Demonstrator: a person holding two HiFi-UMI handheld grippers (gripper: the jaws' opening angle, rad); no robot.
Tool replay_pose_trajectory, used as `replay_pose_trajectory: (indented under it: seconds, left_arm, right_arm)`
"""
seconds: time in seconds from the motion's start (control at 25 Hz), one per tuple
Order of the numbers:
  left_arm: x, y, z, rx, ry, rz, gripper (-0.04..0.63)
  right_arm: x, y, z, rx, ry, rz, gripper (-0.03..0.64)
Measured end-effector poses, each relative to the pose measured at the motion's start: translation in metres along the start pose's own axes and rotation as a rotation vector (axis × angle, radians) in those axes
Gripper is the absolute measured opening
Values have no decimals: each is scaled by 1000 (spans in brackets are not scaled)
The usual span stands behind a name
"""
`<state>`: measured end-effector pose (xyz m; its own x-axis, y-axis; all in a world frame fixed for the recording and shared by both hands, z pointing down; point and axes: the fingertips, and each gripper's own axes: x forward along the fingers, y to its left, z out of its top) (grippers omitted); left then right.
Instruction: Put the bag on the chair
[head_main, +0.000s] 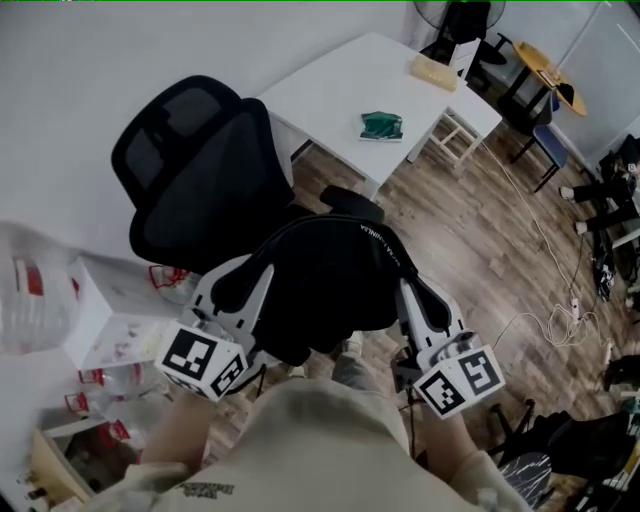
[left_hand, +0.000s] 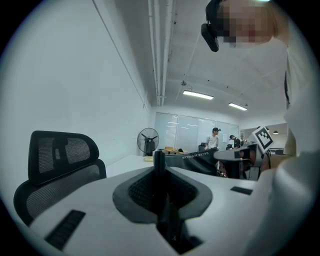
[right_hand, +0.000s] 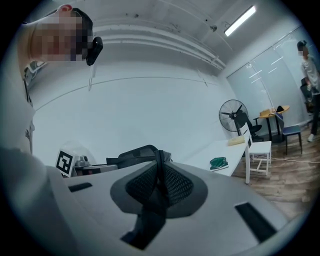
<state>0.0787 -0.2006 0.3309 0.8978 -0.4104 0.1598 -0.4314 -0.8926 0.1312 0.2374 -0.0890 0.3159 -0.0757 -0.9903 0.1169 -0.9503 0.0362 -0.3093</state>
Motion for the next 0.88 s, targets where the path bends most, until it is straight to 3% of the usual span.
replay_pose_trajectory:
  seconds: [0.32, 0.6, 0.88]
  left_arm:
    - [30, 24, -8, -61, 8, 159, 67]
    - [27, 43, -2, -78, -25, 336, 67]
    - [25, 54, -4, -67, -35, 469, 67]
  right_arm:
    - [62, -40, 4, 55, 93, 170, 60]
    - [118, -43, 13, -2, 145, 353, 60]
    - [157, -46, 10, -13, 177, 461, 60]
